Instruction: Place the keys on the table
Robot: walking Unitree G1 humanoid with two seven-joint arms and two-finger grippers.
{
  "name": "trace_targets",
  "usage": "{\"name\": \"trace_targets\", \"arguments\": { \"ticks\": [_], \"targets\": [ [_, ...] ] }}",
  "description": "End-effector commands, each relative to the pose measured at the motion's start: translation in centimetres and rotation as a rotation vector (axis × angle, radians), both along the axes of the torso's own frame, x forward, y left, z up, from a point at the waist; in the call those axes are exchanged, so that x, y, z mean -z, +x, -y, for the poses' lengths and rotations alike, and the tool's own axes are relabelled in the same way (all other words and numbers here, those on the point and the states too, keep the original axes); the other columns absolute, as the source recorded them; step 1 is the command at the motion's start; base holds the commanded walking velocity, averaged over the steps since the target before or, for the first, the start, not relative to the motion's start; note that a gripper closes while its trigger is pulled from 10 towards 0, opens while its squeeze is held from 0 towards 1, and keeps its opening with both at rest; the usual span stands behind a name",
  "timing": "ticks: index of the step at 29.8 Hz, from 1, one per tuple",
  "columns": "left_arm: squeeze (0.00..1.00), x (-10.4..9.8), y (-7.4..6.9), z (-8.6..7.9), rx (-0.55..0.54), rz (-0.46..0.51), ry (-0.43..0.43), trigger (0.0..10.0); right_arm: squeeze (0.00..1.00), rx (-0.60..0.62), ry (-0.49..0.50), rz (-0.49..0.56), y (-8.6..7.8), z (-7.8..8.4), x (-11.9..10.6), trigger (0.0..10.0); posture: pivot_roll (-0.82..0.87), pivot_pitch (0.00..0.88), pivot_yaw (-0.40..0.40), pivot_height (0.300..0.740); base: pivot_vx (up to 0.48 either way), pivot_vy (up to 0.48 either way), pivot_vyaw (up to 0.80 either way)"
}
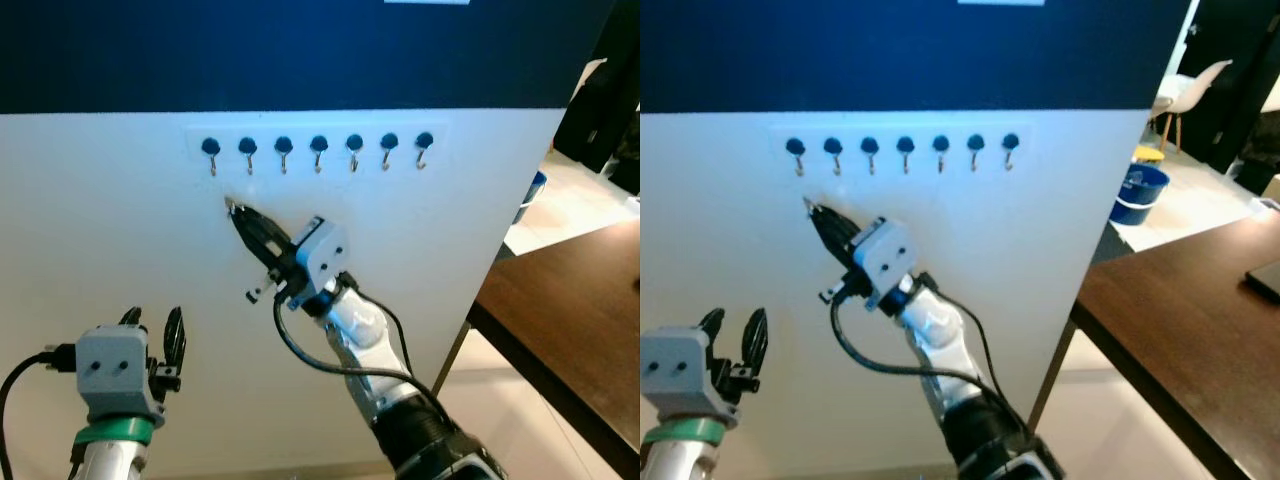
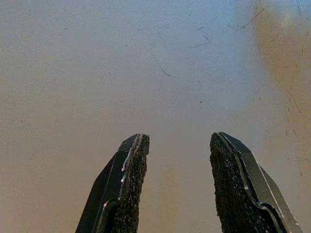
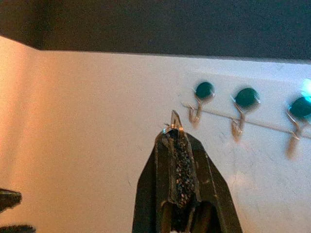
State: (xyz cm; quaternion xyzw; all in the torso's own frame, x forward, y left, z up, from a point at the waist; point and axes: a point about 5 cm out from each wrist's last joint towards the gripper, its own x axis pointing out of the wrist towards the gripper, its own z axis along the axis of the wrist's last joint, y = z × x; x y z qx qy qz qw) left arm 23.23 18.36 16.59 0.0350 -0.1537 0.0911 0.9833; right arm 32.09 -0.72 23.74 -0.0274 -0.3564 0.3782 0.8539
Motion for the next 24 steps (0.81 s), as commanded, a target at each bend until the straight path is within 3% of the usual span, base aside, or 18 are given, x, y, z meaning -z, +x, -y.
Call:
{"name": "trace_targets", "arguments": {
  "ticks": [1, 2, 5, 7, 8, 11, 14, 15, 24],
  "targets": [
    [0.00, 0.1, -0.3, -0.1, -0.004, 0.000, -0.002, 10.0, 0.00, 0.018, 0.022, -0.063, -0.1, 0.1, 1.0, 0.0, -0.11, 0.000, 0.059, 0.740, 0.000, 0.000, 0.00],
    [0.00, 0.3, -0.4, -0.1, -0.004, -0.009, -0.007, 10.0, 0.00, 0.069, 0.037, -0.128, -0.1, 1.2, 2.4, 0.0, -0.11, 0.000, 0.062, 0.740, 0.000, 0.000, 0.00],
    [0.00, 0.6, -0.5, -0.1, -0.007, -0.020, -0.011, 10.0, 0.00, 0.117, 0.046, -0.182, 0.0, 2.2, 3.6, 0.0, -0.11, 0.000, 0.068, 0.740, 0.000, 0.000, 0.00],
    [0.00, 2.6, -0.9, -0.4, -0.067, -0.122, -0.015, 10.0, 0.00, 0.253, 0.044, -0.340, -0.2, 5.6, 7.3, 0.0, -0.13, 0.000, 0.085, 0.740, 0.000, 0.000, 0.00],
    [0.00, 2.6, -0.9, -0.4, -0.067, -0.122, -0.015, 10.0, 0.00, 0.253, 0.044, -0.340, -0.2, 5.6, 7.3, 0.0, -0.13, 0.000, 0.085, 0.740, 0.000, 0.000, 0.00],
    [0.00, 4.9, -1.1, -0.6, -0.123, -0.228, -0.007, 10.0, 0.00, 0.384, 0.014, -0.527, -1.0, 9.0, 11.4, 0.0, -0.14, 0.000, 0.092, 0.740, 0.000, 0.000, 0.00],
    [0.00, 5.7, -1.0, -0.5, -0.126, -0.268, 0.004, 10.0, 0.00, 0.425, 0.001, -0.613, -1.4, 10.1, 13.1, 0.0, -0.14, 0.000, 0.092, 0.740, 0.000, 0.000, 0.00],
    [0.00, 5.9, -0.9, -0.3, -0.118, -0.275, 0.006, 10.0, 0.00, 0.444, -0.008, -0.650, -1.6, 10.4, 13.8, 10.0, -0.14, 0.000, 0.099, 0.740, 0.000, 0.000, 0.00],
    [0.00, 6.0, -0.8, 0.2, -0.091, -0.276, 0.012, 10.0, 0.00, 0.480, -0.042, -0.689, -1.9, 10.9, 14.5, 10.0, -0.14, 0.000, 0.101, 0.740, 0.000, 0.000, 0.00]
  ]
}}
